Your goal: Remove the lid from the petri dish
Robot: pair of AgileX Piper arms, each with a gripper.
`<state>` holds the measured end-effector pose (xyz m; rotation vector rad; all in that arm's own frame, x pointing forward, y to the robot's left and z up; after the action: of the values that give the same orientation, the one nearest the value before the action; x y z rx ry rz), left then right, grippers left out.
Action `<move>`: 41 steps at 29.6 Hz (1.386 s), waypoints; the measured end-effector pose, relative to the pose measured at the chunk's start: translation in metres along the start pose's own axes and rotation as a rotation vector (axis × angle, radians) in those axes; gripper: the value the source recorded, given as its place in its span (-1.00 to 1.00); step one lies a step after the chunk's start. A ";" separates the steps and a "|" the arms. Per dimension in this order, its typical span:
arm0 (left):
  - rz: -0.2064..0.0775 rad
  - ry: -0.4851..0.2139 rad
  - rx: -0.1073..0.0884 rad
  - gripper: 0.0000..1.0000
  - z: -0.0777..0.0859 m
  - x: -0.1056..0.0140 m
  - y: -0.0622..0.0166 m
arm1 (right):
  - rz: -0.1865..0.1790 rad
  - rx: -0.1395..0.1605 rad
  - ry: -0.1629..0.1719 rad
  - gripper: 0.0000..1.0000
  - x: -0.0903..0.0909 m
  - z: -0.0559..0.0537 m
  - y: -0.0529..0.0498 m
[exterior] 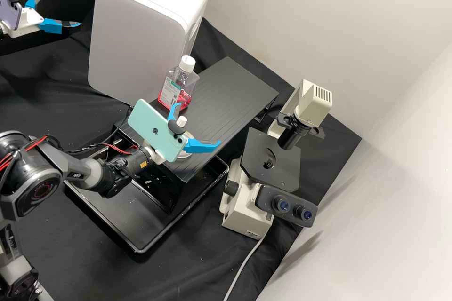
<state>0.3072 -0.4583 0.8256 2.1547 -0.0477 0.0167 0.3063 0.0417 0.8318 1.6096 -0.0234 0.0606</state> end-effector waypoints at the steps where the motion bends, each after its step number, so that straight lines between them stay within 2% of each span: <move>1: 0.000 0.000 0.000 1.00 0.000 0.000 0.0000 | 0.000 0.000 0.000 1.00 0.000 0.000 0.000; 15: -0.001 -0.007 -0.002 1.00 0.003 0.000 -0.0005 | 0.000 0.000 0.000 1.00 0.000 0.000 0.000; 18: -0.008 -0.039 -0.007 1.00 0.013 0.000 -0.0027 | 0.000 0.000 0.000 1.00 0.000 0.000 0.000; 23: -0.028 -0.132 -0.014 1.00 0.042 -0.003 -0.0085 | 0.000 0.000 0.000 1.00 0.000 0.000 0.000; 26: -0.023 -0.203 -0.007 1.00 0.059 -0.005 -0.0153 | 0.000 0.000 0.000 1.00 0.000 0.000 0.000; 27: -0.024 -0.226 -0.005 1.00 0.064 -0.005 -0.0204 | 0.000 0.000 0.000 1.00 0.000 0.000 0.000; 29: -0.036 -0.256 -0.017 1.00 0.069 -0.007 -0.0291 | 0.000 0.000 0.000 1.00 0.000 0.000 0.000; 31: -0.050 -0.285 -0.038 1.00 0.076 -0.011 -0.0383 | 0.000 0.000 0.000 1.00 0.000 0.000 0.000; 34: -0.076 -0.318 -0.037 1.00 0.083 -0.019 -0.0528 | 0.000 0.000 0.000 1.00 0.000 0.000 0.000; 38: -0.128 -0.360 -0.032 1.00 0.092 -0.032 -0.0653 | 0.000 0.000 0.000 1.00 0.000 0.000 0.000; 41: -0.154 -0.388 -0.028 1.00 0.098 -0.040 -0.0705 | 0.000 0.000 0.000 1.00 0.000 0.000 0.000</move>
<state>0.2691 -0.5004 0.7113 2.0994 -0.1053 -0.4886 0.3063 0.0417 0.8318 1.6096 -0.0234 0.0606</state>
